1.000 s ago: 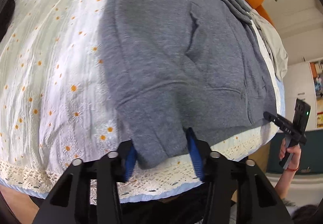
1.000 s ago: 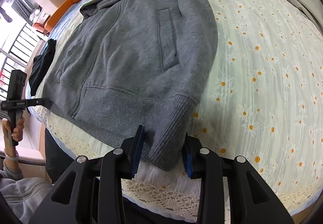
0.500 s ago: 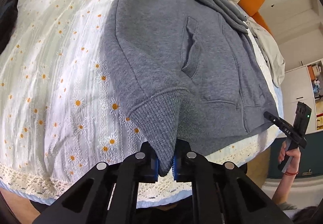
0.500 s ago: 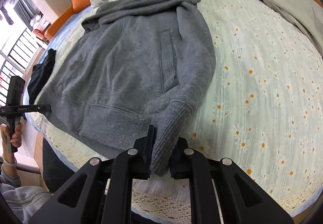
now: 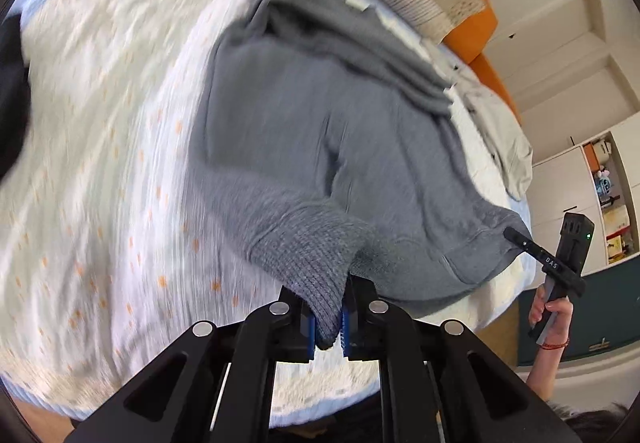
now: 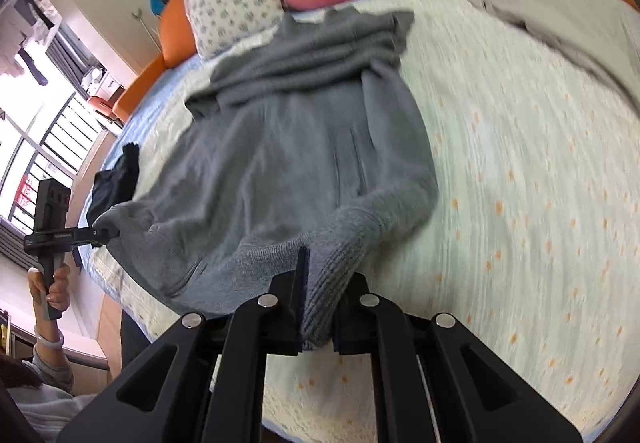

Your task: Fold large clothes

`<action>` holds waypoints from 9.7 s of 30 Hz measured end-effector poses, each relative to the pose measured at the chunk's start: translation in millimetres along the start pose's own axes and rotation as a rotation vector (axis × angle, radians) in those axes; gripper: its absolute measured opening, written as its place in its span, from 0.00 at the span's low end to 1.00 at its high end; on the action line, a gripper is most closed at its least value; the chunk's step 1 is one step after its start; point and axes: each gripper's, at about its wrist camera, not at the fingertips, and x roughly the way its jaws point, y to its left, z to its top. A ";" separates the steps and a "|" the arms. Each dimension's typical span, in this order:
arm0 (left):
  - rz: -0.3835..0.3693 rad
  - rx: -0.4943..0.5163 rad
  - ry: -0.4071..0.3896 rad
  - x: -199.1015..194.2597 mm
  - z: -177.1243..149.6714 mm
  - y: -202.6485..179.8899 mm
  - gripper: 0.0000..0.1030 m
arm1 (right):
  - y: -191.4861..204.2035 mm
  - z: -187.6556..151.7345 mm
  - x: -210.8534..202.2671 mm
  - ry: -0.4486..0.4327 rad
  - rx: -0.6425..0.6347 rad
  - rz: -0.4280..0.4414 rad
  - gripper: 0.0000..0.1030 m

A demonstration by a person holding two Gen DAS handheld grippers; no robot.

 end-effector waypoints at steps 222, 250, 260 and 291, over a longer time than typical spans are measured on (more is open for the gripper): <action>0.160 -0.033 -0.185 112.1 322.1 -144.4 0.29 | 78.4 154.6 253.9 -0.248 -0.075 -0.161 0.09; 0.942 0.796 0.157 393.6 196.6 -399.1 0.30 | 68.3 135.4 220.5 -0.341 -0.014 -0.295 0.11; 1.075 0.985 0.136 433.5 149.1 -401.5 0.57 | 62.1 140.0 229.2 -0.306 0.008 -0.284 0.11; 0.039 0.180 0.055 217.7 293.3 -220.8 0.84 | 54.0 139.2 217.7 -0.275 0.012 -0.182 0.11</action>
